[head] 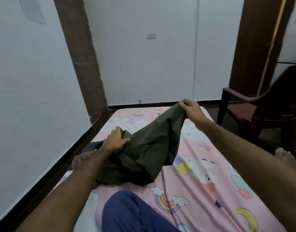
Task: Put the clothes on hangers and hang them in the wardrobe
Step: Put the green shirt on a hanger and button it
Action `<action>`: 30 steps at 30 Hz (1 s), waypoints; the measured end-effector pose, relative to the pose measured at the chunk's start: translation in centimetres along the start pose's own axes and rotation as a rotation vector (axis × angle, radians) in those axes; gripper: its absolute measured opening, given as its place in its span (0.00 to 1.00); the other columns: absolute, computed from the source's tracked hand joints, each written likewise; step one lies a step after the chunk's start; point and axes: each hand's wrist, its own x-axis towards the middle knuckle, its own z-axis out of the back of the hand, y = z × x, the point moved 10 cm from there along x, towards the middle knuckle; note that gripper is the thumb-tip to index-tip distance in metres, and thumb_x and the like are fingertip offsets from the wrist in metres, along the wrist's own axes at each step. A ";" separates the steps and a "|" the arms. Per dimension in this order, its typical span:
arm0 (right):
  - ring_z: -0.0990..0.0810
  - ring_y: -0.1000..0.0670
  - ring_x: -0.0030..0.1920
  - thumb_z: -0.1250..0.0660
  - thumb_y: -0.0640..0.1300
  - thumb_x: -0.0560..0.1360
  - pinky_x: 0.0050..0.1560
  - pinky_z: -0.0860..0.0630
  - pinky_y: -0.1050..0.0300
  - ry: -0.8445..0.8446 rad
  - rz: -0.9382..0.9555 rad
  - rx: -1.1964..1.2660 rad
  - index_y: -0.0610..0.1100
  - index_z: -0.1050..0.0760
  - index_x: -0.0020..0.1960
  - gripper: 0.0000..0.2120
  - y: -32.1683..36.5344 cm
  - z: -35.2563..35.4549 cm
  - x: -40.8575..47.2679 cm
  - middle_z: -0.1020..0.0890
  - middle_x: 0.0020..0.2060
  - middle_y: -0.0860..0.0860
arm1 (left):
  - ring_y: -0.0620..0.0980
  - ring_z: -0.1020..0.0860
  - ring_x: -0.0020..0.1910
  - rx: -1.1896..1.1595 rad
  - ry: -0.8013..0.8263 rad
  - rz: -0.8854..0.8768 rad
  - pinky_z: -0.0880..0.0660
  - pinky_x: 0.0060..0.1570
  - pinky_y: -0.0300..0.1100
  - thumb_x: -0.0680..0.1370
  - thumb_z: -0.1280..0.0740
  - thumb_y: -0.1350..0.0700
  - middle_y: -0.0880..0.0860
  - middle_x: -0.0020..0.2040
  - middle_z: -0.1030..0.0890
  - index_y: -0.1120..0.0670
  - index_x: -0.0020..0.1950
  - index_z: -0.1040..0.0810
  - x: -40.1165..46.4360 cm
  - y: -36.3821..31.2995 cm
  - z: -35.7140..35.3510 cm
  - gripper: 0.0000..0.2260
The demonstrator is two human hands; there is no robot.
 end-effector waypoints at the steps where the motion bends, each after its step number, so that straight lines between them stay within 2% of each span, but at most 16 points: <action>1: 0.28 0.48 0.39 0.37 0.43 0.81 0.37 0.34 0.54 -0.012 -0.019 0.020 0.44 0.25 0.40 0.11 -0.4 1.2 -0.7 0.26 0.35 0.46 | 0.59 0.26 0.65 -0.031 0.079 0.010 0.29 0.65 0.56 0.74 0.30 0.39 0.57 0.68 0.27 0.53 0.69 0.33 0.1 0.1 -2.0 0.30; 2: 0.29 0.49 0.39 0.37 0.44 0.82 0.36 0.36 0.54 -0.016 -0.027 -0.026 0.43 0.26 0.39 0.13 -1.0 2.4 -1.3 0.27 0.35 0.46 | 0.60 0.28 0.69 -0.036 0.167 0.006 0.31 0.68 0.56 0.75 0.31 0.38 0.60 0.72 0.29 0.56 0.73 0.36 -0.1 0.0 -4.3 0.35; 4: 0.26 0.47 0.42 0.37 0.44 0.82 0.41 0.34 0.52 0.103 -0.060 -0.419 0.41 0.23 0.40 0.14 -3.2 3.9 -1.6 0.24 0.37 0.46 | 0.62 0.32 0.72 0.059 0.295 0.003 0.34 0.70 0.56 0.76 0.32 0.36 0.61 0.75 0.34 0.57 0.77 0.39 -1.1 0.0 -8.2 0.38; 5: 0.24 0.45 0.47 0.37 0.45 0.82 0.46 0.32 0.53 0.225 -0.130 -0.675 0.39 0.19 0.46 0.13 -5.4 4.3 -1.8 0.21 0.43 0.44 | 0.62 0.32 0.72 0.138 0.316 -0.007 0.34 0.70 0.58 0.76 0.33 0.34 0.60 0.75 0.34 0.55 0.77 0.38 -1.5 0.1 -9.4 0.37; 7: 0.21 0.43 0.57 0.35 0.47 0.81 0.52 0.31 0.57 0.446 -0.292 -1.007 0.39 0.18 0.55 0.13 -10.4 5.4 -3.1 0.17 0.55 0.43 | 0.62 0.31 0.70 0.224 0.316 -0.032 0.34 0.69 0.59 0.75 0.34 0.33 0.57 0.72 0.32 0.49 0.73 0.32 -2.0 -0.2 -10.6 0.32; 9: 0.22 0.44 0.61 0.32 0.46 0.80 0.54 0.30 0.58 0.590 -0.340 -1.108 0.42 0.19 0.58 0.11 -13.5 5.3 -4.7 0.18 0.59 0.46 | 0.60 0.30 0.67 0.208 0.296 -0.055 0.33 0.66 0.60 0.75 0.33 0.34 0.55 0.66 0.30 0.46 0.66 0.25 -2.0 -0.9 -11.0 0.25; 11: 0.22 0.45 0.61 0.32 0.45 0.80 0.55 0.30 0.58 0.646 -0.269 -1.039 0.44 0.20 0.60 0.11 -14.3 3.0 -5.6 0.18 0.59 0.47 | 0.58 0.29 0.64 0.190 0.282 -0.095 0.32 0.64 0.60 0.76 0.33 0.37 0.53 0.60 0.30 0.46 0.61 0.22 -2.0 -2.2 -11.2 0.19; 14: 0.20 0.46 0.59 0.33 0.46 0.81 0.58 0.27 0.58 0.724 -0.172 -0.730 0.42 0.20 0.61 0.11 -14.1 -3.1 -6.4 0.17 0.58 0.47 | 0.54 0.26 0.62 0.059 0.223 -0.142 0.31 0.60 0.59 0.79 0.33 0.42 0.49 0.53 0.31 0.46 0.50 0.23 -1.9 -5.1 -11.1 0.08; 16: 0.18 0.48 0.55 0.36 0.52 0.83 0.56 0.24 0.56 0.721 -0.222 -0.406 0.42 0.21 0.61 0.15 -13.4 -6.9 -6.8 0.16 0.55 0.49 | 0.53 0.26 0.61 -0.040 0.142 -0.216 0.29 0.59 0.58 0.79 0.35 0.42 0.47 0.52 0.30 0.47 0.51 0.23 -1.8 -8.1 -10.6 0.10; 18: 0.17 0.54 0.47 0.40 0.58 0.83 0.50 0.22 0.60 0.671 -0.301 -0.111 0.42 0.23 0.58 0.20 -12.2 -9.3 -6.7 0.17 0.49 0.52 | 0.50 0.27 0.62 -0.057 0.109 -0.384 0.27 0.56 0.58 0.77 0.38 0.40 0.48 0.55 0.27 0.49 0.56 0.21 -2.2 -12.9 -10.9 0.16; 20: 0.19 0.58 0.43 0.39 0.59 0.83 0.47 0.23 0.62 0.649 -0.297 0.050 0.42 0.22 0.54 0.19 -11.6 -10.0 -5.1 0.17 0.46 0.52 | 0.49 0.30 0.64 -0.004 0.131 -0.529 0.29 0.55 0.56 0.78 0.36 0.43 0.50 0.60 0.27 0.48 0.57 0.19 -2.8 -17.9 -11.7 0.14; 23: 0.16 0.47 0.52 0.30 0.57 0.79 0.55 0.22 0.48 0.657 -0.311 0.180 0.42 0.19 0.56 0.18 -12.3 -7.4 -1.9 0.15 0.52 0.45 | 0.48 0.28 0.64 -0.012 0.170 -0.668 0.28 0.58 0.56 0.81 0.38 0.44 0.50 0.60 0.25 0.50 0.55 0.18 -2.7 -22.9 -11.8 0.13; 26: 0.17 0.45 0.55 0.30 0.50 0.80 0.58 0.22 0.49 0.696 -0.317 0.202 0.41 0.18 0.59 0.15 -15.0 -3.2 0.8 0.15 0.55 0.41 | 0.50 0.23 0.62 -0.075 -0.022 -0.869 0.27 0.62 0.46 0.83 0.36 0.54 0.51 0.60 0.19 0.55 0.55 0.17 -2.2 -25.4 -9.4 0.09; 28: 0.16 0.46 0.51 0.32 0.49 0.81 0.56 0.22 0.50 0.703 -0.321 0.201 0.39 0.17 0.54 0.13 -17.1 -0.7 1.7 0.14 0.51 0.43 | 0.52 0.23 0.61 -0.044 -0.177 -0.839 0.29 0.59 0.46 0.80 0.32 0.56 0.51 0.59 0.21 0.56 0.58 0.20 -0.2 -25.2 -8.6 0.08; 29: 0.18 0.48 0.47 0.33 0.49 0.82 0.53 0.22 0.52 0.704 -0.326 0.186 0.40 0.18 0.50 0.13 -18.1 0.4 1.9 0.15 0.46 0.46 | 0.51 0.24 0.60 0.003 -0.163 -0.772 0.29 0.58 0.47 0.79 0.31 0.54 0.50 0.59 0.22 0.54 0.61 0.22 1.4 -24.8 -9.3 0.11; 30: 0.20 0.50 0.43 0.34 0.50 0.82 0.49 0.24 0.55 0.705 -0.333 0.178 0.41 0.19 0.46 0.14 -19.0 1.4 2.1 0.17 0.42 0.48 | 0.49 0.24 0.60 0.049 -0.063 -0.694 0.28 0.56 0.47 0.79 0.31 0.51 0.47 0.59 0.23 0.51 0.63 0.24 3.2 -24.2 -10.8 0.14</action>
